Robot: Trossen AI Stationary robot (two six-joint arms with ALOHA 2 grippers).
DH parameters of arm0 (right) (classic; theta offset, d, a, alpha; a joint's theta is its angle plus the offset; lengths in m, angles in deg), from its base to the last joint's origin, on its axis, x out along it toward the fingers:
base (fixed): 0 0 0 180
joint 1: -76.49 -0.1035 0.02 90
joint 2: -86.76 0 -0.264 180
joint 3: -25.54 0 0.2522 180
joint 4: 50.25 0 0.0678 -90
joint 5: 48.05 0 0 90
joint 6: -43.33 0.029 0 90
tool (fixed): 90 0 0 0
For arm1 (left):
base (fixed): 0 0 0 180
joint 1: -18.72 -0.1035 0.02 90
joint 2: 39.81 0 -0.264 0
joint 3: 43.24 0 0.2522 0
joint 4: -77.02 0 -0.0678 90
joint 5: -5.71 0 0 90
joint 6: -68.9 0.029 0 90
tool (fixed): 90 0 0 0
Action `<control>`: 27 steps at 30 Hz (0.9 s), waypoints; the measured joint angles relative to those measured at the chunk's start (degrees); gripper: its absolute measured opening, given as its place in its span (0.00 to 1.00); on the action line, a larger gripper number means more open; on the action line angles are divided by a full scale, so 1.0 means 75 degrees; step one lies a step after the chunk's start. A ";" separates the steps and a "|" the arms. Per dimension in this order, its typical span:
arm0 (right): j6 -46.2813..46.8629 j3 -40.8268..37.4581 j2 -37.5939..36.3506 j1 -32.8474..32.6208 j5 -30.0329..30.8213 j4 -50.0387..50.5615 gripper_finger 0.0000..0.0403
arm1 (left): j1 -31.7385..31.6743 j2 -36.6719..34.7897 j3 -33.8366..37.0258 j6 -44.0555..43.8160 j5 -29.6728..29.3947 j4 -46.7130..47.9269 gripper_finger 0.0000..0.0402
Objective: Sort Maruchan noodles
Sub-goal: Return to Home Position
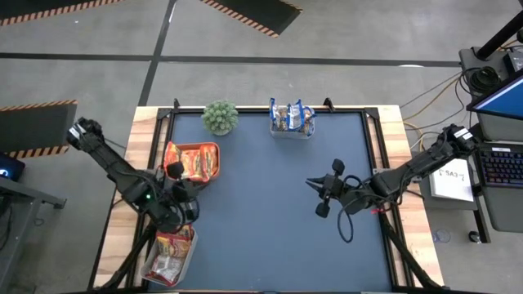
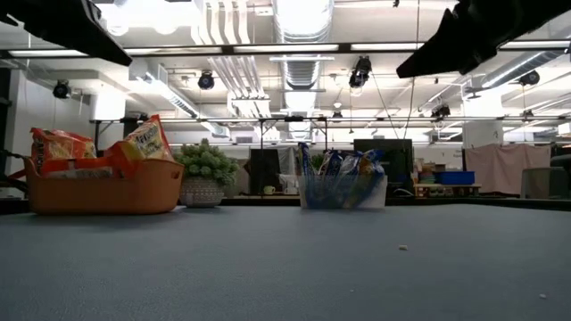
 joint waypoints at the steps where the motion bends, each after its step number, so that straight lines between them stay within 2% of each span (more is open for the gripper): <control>1: -0.0126 -0.0098 -0.0022 0.0000 -0.0092 -0.0234 0.08 | 0.0063 -0.0070 0.0112 -0.0011 -0.0124 -0.0137 0.00; 10: -0.1678 -0.1196 -0.0715 0.0003 -0.0947 -0.2694 0.08 | 0.0075 -0.0786 0.1075 -0.0039 -0.0808 -0.0855 0.00; 23: -0.2239 -0.2460 -0.2879 0.0006 -0.1082 -0.3335 0.08 | -0.0146 -0.2114 0.1918 -0.0196 -0.2460 -0.0810 0.00; 27: -0.2391 -0.3027 -0.3602 0.0009 -0.1162 -0.3696 0.08 | -0.0244 -0.2627 0.2190 -0.0172 -0.2684 -0.0767 0.00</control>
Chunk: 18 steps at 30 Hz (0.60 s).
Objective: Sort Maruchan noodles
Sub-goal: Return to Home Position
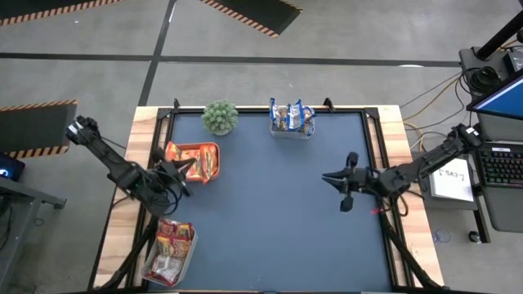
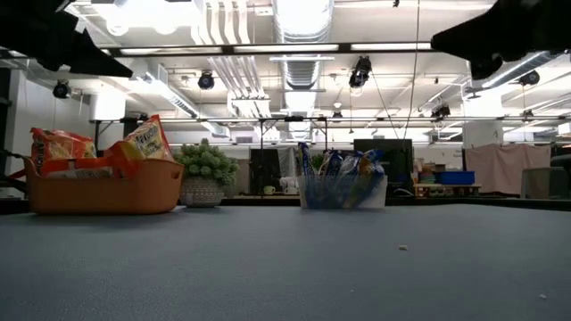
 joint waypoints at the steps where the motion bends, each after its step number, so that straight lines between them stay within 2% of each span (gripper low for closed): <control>1: -0.0054 -0.0141 -0.0177 0.0006 0.0000 -0.0082 0.08 | -0.0032 -0.0128 0.0059 -0.0054 -0.0043 -0.0003 0.00; 6: -0.0246 -0.0647 -0.0975 0.0233 -0.0026 -0.0194 0.08 | -0.0255 -0.0546 0.0212 -0.0376 -0.0821 -0.0036 0.00; 9: -0.0337 -0.0861 -0.1385 0.0495 -0.0304 -0.0210 0.08 | -0.0512 -0.0678 0.0220 -0.0423 -0.1110 -0.0038 0.00; 18: -0.0606 -0.1352 -0.2343 0.1473 -0.1037 -0.0194 0.08 | -0.1540 -0.0708 0.0269 -0.0493 -0.1190 -0.0041 0.00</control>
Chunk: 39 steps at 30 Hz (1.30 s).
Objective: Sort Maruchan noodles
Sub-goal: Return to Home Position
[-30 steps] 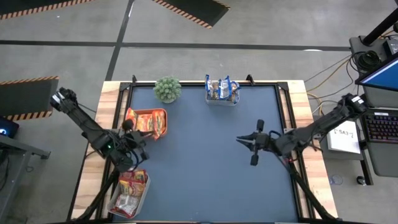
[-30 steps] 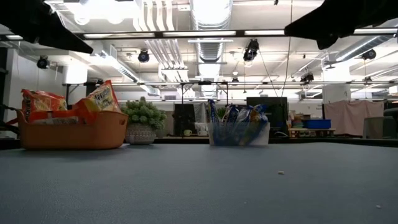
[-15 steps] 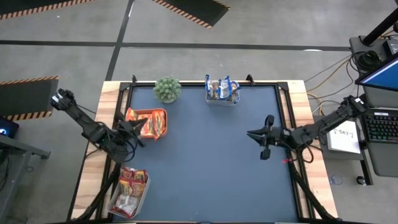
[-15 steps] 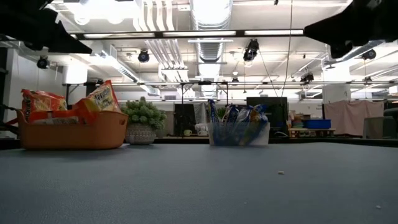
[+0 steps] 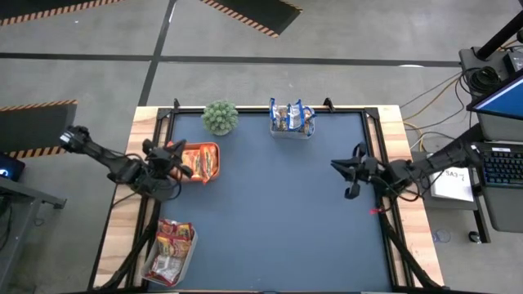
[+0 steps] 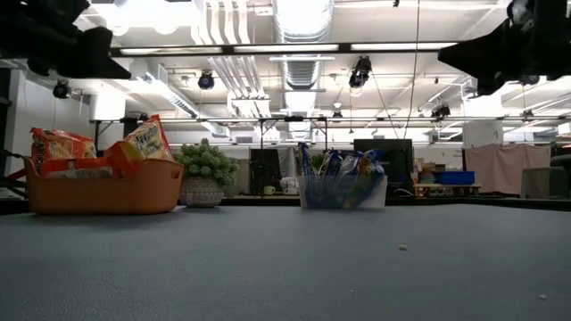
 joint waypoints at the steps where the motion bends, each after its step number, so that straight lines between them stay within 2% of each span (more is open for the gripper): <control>1: -0.0031 -0.0018 -0.0094 0.0081 -0.0003 0.0054 0.08 | -0.0115 0.0019 0.0000 -0.0010 0.0000 0.0000 0.00; 11: -0.0972 -0.0028 -0.1225 0.0226 0.0003 0.0922 0.08 | -0.0731 0.0086 0.0001 -0.0101 -0.0016 0.0003 0.00; 19: -0.1039 -0.0028 -0.2106 0.0228 -0.0146 0.1404 0.08 | -0.1006 -0.0225 0.0718 -0.1228 -0.0458 0.0262 0.00; 23: -0.0779 -0.0037 -0.2101 0.0226 -0.0570 0.1492 0.08 | -0.1023 -0.0404 0.0966 -0.1835 -0.0474 0.0252 0.00; 29: -0.0268 -0.0075 -0.2105 0.0226 -0.0787 0.1641 0.08 | -0.1037 -0.0557 0.0810 -0.2573 -0.0475 0.0209 0.00; 39: 0.0211 -0.0075 -0.2105 0.0226 -0.1184 0.1682 0.08 | -0.1052 -0.1166 0.0231 -0.2421 -0.0478 0.0690 0.00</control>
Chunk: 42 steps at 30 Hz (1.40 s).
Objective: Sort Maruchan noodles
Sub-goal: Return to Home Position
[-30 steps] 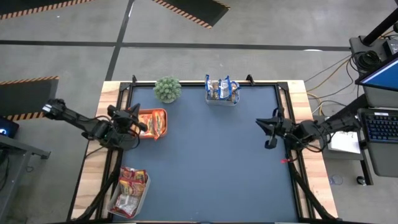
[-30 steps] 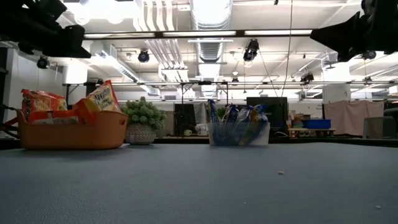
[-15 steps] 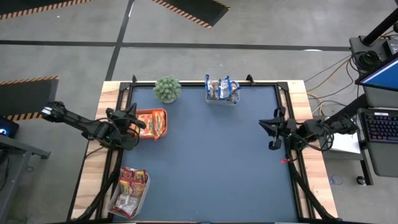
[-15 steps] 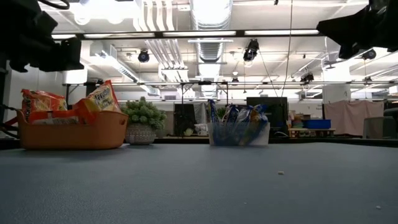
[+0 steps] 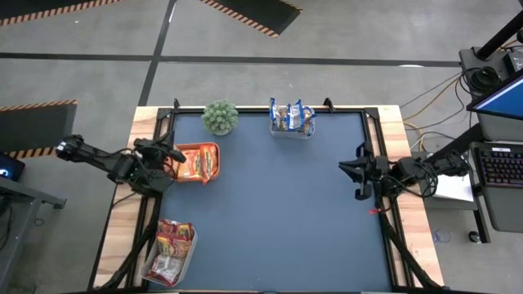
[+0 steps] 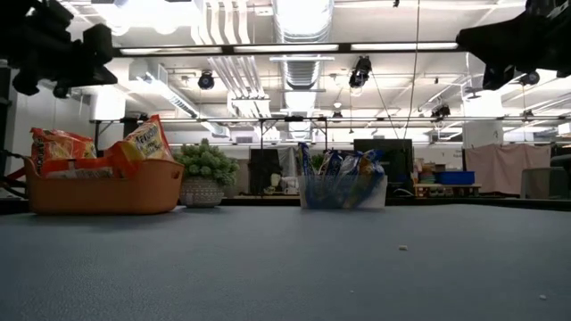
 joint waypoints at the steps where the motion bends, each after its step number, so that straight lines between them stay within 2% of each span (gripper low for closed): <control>1: 0.0007 0.0000 0.0000 0.0000 -0.0022 0.0000 0.08 | 0.0000 -0.0067 0.0042 -0.0177 -0.0001 -0.0032 0.00; 6: 0.0038 0.0000 0.0000 0.0000 -0.0057 0.0000 0.08 | -0.0002 -0.0117 0.0511 -0.1239 0.0006 -0.0057 0.00; 12: 0.0118 -0.0003 0.0001 -0.0003 -0.0235 0.0103 0.08 | -0.0312 -0.0180 0.0559 -0.1461 0.0009 -0.0318 0.00; 15: 0.0239 -0.0006 0.0000 -0.0001 -0.0235 0.0201 0.08 | -0.0334 -0.0184 0.0559 -0.1639 0.0231 -0.0897 0.00; 22: 0.0385 -0.0006 0.0009 -0.0003 -0.0430 0.0216 0.08 | -0.0291 0.0280 0.0564 -0.1074 0.4878 -0.1878 0.00; 26: 0.0369 -0.0006 0.0009 -0.0003 -0.0430 0.0213 0.08 | -0.0262 0.0739 0.0623 -0.1327 0.6446 -0.2629 0.00; 28: 0.0305 -0.0006 0.0009 -0.0003 -0.0427 0.0215 0.08 | -0.0262 0.0952 0.0603 -0.0335 0.7108 -0.3195 0.00; 29: 0.0303 -0.0006 0.0015 -0.0003 -0.0427 0.0215 0.08 | -0.0268 0.0995 0.0518 0.0160 0.7166 -0.3264 0.00; 32: 0.0410 -0.0006 0.0012 -0.0003 -0.0432 0.0303 0.08 | -0.0295 0.0953 0.0061 0.0962 0.6677 -0.3301 0.00; 35: 0.0441 -0.0006 0.0015 -0.0003 -0.0430 0.0432 0.08 | -0.0270 0.0828 -0.0376 0.2827 0.6949 -0.3792 0.00; 37: 0.0469 -0.0006 0.0017 -0.0003 -0.0429 0.0456 0.08 | -0.0268 0.0762 -0.0476 0.4696 0.7986 -0.4798 0.00; 39: 0.0469 -0.0006 0.0012 -0.0003 -0.0430 0.0458 0.08 | -0.0268 0.0755 -0.0443 0.6495 0.9789 -0.5841 0.00; 41: 0.0475 -0.0006 0.0017 -0.0003 -0.0426 0.0458 0.08 | -0.0266 0.0772 -0.0357 0.7681 1.1447 -0.6325 0.00; 42: 0.0477 -0.0006 0.0016 -0.0003 -0.0427 0.0459 0.08 | -0.0265 0.0772 -0.0313 0.7946 1.1764 -0.6322 0.00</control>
